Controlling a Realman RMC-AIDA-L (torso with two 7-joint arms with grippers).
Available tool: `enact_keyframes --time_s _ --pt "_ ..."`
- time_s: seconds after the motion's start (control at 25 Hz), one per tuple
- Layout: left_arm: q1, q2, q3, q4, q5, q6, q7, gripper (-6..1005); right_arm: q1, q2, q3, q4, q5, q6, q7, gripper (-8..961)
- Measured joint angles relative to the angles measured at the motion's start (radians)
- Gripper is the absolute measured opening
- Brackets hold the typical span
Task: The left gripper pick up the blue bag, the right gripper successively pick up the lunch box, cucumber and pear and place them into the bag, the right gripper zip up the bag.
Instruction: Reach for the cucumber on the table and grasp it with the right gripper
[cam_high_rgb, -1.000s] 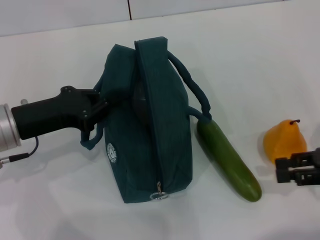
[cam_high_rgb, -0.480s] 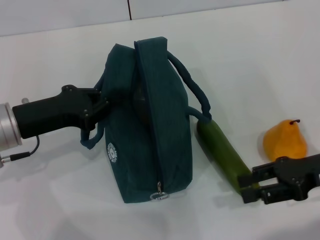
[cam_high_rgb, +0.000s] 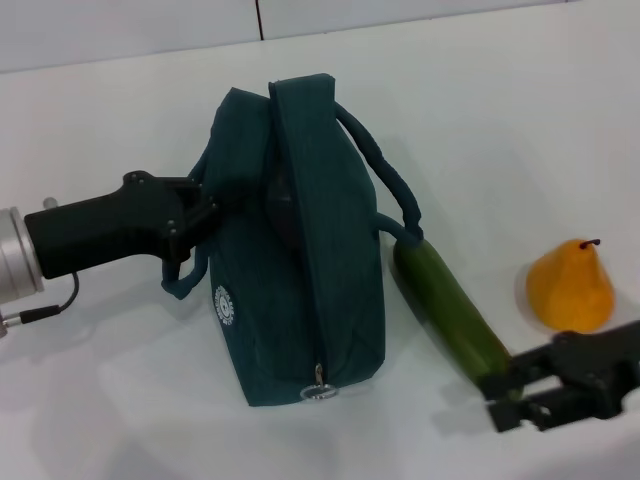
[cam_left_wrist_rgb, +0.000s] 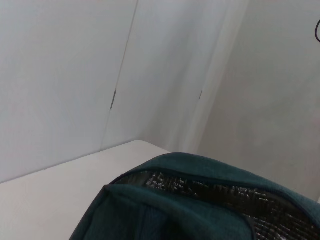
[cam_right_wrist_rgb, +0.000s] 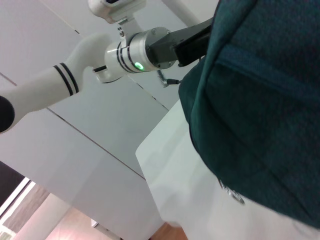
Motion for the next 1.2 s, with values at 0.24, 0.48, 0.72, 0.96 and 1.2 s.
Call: enact_keyframes --time_s 0.24,0.48,0.72,0.96,1.2 --pt "0.001 0.0 0.004 0.0 -0.013 0.004 0.003 49 -0.064 -0.047 0.016 0.001 0.007 -0.022 0.003 480" --pt "-0.012 0.0 0.006 -0.038 -0.021 0.006 0.046 49 -0.136 -0.066 0.105 -0.012 0.006 -0.002 -0.001 478" --pt "-0.017 0.003 0.002 -0.047 -0.022 0.004 0.053 49 -0.145 -0.054 0.17 -0.015 0.02 0.063 0.0 475" --pt "-0.017 0.003 0.0 -0.047 -0.022 0.001 0.058 49 -0.126 0.059 0.235 -0.227 0.114 -0.043 0.046 473" --pt "-0.01 0.003 0.0 -0.042 -0.023 0.004 0.058 50 -0.091 0.082 0.055 -0.349 0.348 -0.065 0.146 471"
